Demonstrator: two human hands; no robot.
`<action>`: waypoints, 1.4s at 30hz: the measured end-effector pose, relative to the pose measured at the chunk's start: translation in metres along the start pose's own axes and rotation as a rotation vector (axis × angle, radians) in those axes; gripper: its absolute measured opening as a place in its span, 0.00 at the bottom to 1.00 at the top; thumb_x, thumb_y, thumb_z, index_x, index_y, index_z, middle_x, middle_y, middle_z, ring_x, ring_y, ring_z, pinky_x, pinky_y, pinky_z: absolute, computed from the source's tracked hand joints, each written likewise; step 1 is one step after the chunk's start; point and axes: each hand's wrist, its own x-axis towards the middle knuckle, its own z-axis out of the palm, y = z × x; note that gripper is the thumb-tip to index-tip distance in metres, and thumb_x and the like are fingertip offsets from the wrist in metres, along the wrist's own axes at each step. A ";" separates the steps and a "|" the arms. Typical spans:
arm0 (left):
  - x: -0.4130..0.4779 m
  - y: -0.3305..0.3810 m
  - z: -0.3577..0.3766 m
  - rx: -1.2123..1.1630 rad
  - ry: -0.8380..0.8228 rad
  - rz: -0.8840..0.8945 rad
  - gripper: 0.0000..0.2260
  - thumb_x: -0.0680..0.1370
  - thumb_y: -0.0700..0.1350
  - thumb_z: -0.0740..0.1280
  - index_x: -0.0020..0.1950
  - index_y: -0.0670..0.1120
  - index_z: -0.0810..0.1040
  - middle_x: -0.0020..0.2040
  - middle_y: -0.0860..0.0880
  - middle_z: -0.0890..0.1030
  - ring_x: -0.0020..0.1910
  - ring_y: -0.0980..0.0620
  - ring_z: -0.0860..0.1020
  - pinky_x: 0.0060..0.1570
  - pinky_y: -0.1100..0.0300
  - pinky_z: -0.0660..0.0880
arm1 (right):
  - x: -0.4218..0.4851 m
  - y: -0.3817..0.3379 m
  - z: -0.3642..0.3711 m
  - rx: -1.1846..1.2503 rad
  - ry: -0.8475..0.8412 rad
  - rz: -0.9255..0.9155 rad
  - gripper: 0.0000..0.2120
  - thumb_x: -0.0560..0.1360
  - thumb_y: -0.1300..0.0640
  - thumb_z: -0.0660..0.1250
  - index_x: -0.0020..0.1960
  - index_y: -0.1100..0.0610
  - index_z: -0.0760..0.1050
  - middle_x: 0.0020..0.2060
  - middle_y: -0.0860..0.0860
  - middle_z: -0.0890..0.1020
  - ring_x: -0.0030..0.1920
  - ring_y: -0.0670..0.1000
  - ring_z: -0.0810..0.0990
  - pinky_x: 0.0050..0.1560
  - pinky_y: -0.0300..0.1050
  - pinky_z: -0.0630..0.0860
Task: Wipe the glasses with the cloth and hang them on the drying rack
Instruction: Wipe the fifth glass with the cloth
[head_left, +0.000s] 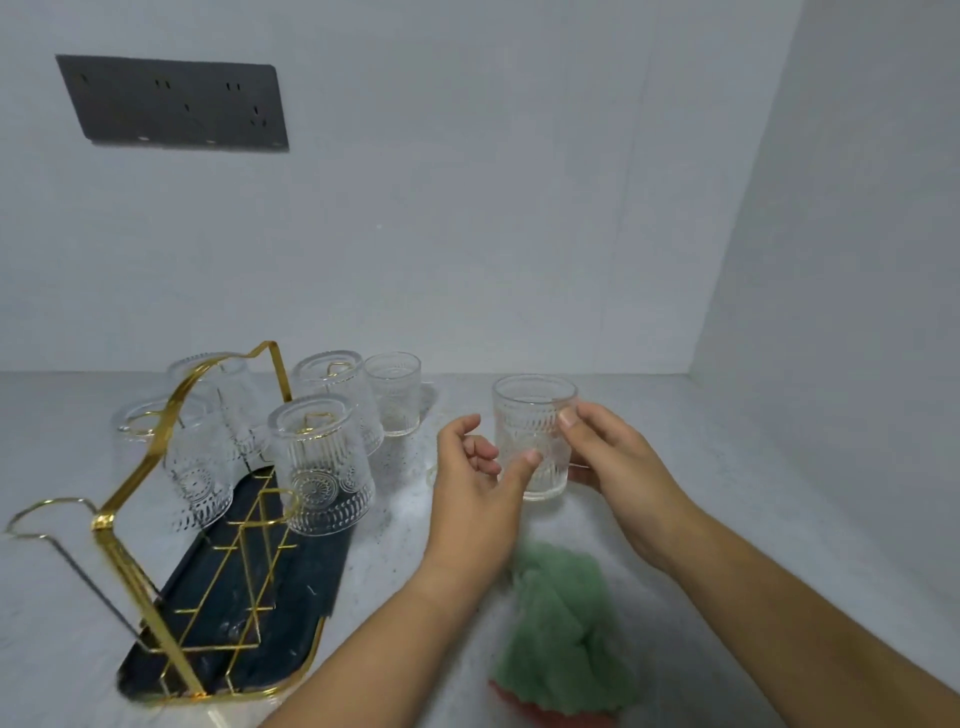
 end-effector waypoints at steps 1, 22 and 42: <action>-0.005 0.001 -0.006 0.003 -0.041 -0.010 0.24 0.77 0.45 0.77 0.70 0.52 0.72 0.51 0.51 0.72 0.42 0.68 0.73 0.49 0.71 0.73 | -0.010 -0.001 0.001 -0.004 0.007 0.011 0.13 0.84 0.53 0.61 0.64 0.56 0.79 0.55 0.53 0.88 0.57 0.53 0.86 0.61 0.52 0.81; -0.035 -0.022 -0.053 -0.487 -0.199 -0.256 0.20 0.77 0.43 0.77 0.66 0.45 0.75 0.56 0.43 0.87 0.52 0.46 0.85 0.55 0.48 0.80 | -0.106 0.040 0.026 -0.859 -0.041 0.008 0.12 0.76 0.43 0.73 0.58 0.44 0.81 0.54 0.35 0.79 0.58 0.37 0.75 0.60 0.33 0.69; -0.032 -0.027 -0.055 -0.503 -0.274 -0.279 0.31 0.69 0.55 0.80 0.68 0.47 0.75 0.63 0.42 0.85 0.61 0.38 0.84 0.65 0.35 0.78 | -0.099 0.003 0.045 0.345 0.403 0.085 0.11 0.82 0.54 0.66 0.54 0.60 0.84 0.49 0.62 0.87 0.44 0.62 0.86 0.46 0.61 0.83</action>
